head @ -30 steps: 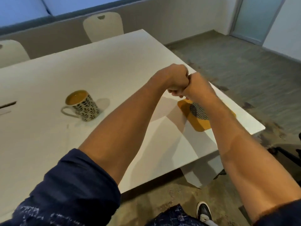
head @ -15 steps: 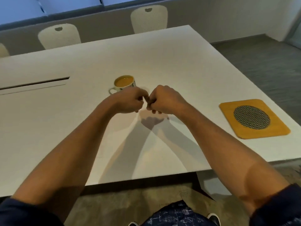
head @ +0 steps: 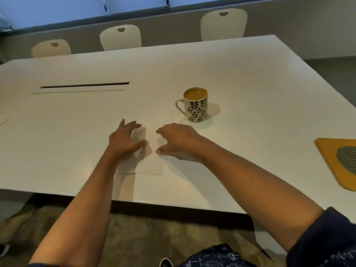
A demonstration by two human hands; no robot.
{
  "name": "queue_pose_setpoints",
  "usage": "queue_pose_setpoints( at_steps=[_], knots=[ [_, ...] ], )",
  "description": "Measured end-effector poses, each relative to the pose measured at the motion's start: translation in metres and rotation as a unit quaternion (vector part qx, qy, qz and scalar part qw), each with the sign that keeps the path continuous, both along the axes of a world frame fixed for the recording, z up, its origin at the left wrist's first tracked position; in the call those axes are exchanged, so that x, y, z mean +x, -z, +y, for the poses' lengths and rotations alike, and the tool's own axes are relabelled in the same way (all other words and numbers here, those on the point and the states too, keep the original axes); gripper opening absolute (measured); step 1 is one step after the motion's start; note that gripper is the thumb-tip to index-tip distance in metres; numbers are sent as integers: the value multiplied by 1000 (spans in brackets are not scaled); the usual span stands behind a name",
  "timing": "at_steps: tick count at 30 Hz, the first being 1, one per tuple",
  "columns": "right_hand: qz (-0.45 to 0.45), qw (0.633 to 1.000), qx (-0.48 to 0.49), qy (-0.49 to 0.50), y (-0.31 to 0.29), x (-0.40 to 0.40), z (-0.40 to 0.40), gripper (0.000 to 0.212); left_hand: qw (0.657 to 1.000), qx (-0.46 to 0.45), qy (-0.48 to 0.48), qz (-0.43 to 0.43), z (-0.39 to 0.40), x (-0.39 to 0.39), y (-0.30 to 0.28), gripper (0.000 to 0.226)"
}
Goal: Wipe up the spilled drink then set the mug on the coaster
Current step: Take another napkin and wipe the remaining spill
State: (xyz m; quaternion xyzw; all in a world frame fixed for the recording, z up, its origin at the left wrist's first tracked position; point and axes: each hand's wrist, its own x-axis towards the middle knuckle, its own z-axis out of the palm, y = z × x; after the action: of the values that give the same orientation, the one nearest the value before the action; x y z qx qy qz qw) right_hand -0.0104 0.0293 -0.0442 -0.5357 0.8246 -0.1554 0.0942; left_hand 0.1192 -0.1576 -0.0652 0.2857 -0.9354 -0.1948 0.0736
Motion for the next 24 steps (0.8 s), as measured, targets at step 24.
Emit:
queue_pose_setpoints(
  at_steps=[24],
  knots=[
    [-246,949,-100,169,14,-20,-45,95,997,-29,-28,66,11,11,27,89]
  ],
)
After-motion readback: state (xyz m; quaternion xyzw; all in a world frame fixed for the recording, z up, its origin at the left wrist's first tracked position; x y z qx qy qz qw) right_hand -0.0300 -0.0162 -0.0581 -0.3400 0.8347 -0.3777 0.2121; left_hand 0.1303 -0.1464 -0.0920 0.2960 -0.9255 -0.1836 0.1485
